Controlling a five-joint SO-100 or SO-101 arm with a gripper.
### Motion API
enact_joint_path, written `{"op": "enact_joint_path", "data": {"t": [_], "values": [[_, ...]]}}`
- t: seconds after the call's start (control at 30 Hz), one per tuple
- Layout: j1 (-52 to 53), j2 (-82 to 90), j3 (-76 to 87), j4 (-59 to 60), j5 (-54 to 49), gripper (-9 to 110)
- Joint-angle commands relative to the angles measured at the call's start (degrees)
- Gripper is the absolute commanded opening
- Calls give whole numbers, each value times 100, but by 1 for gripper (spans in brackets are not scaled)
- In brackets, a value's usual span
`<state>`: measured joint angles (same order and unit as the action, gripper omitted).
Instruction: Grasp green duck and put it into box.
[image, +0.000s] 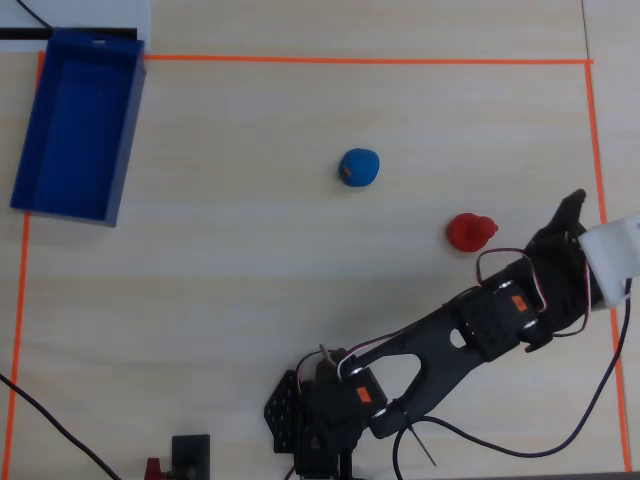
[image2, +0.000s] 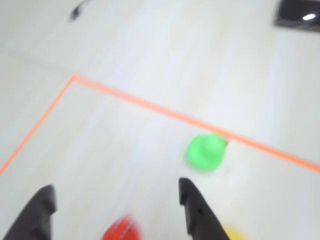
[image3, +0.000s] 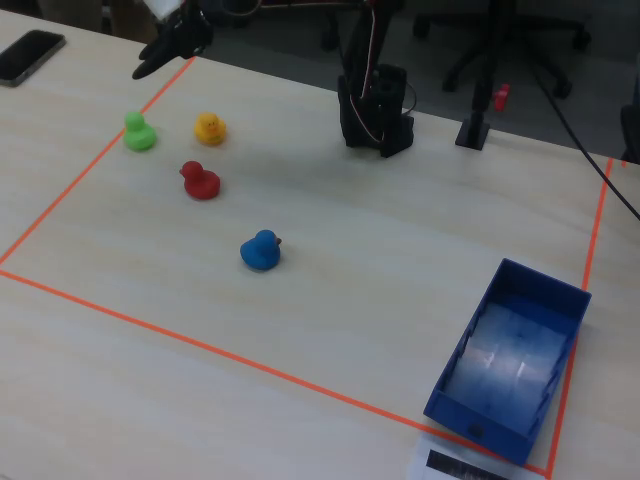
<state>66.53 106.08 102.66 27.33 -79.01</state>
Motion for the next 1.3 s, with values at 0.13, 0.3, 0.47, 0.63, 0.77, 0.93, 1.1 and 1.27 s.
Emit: {"op": "enact_joint_path", "data": {"t": [0.13,0.3,0.47,0.63,0.77,0.93,1.1,1.27], "values": [[475,-1310,-308,-1608,-378,35],[642,-2285,-598,-2399,-554,36],[835,-3270,-1573,-2382,-563,37],[1020,-4192,-2470,-2399,-694,37],[1090,-4869,-2979,-2426,-826,37],[1134,-5098,-2830,-2619,-905,37],[1081,-4843,-2505,-2637,-861,37],[967,-4702,-2197,-2681,-844,37]]}}
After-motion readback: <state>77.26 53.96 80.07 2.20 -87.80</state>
